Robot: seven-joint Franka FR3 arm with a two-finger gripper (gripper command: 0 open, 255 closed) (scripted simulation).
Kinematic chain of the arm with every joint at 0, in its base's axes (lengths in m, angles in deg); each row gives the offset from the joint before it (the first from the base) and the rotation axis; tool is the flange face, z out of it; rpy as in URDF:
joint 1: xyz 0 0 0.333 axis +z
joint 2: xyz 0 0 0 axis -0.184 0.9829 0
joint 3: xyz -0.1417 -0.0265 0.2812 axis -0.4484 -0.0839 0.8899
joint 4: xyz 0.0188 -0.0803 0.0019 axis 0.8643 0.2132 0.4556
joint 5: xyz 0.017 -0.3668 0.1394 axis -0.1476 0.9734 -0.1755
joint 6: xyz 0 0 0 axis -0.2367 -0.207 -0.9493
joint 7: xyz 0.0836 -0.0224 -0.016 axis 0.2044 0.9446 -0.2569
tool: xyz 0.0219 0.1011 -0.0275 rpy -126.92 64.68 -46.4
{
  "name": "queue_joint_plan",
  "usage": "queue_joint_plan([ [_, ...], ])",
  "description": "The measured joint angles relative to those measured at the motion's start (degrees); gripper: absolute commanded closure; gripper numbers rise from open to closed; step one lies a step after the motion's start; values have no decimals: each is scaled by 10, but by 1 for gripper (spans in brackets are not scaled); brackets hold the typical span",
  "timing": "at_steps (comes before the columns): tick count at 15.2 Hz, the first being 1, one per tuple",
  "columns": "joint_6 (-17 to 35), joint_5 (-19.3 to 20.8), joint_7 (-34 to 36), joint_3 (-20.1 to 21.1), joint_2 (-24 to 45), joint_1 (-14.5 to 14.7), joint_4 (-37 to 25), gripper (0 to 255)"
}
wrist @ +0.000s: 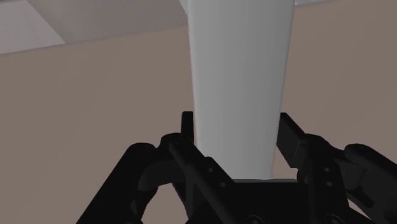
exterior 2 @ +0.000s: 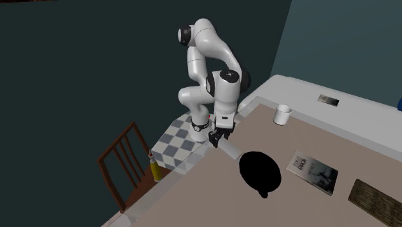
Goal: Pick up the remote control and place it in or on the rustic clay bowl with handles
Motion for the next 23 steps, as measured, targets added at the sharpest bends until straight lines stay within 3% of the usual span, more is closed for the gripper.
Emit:
queue_joint_plan([
  [13, -110, 7, 1, -9, -21, -3, -89, 255],
  [23, -62, 1, 76, 61, 178, -1, -242, 255],
])
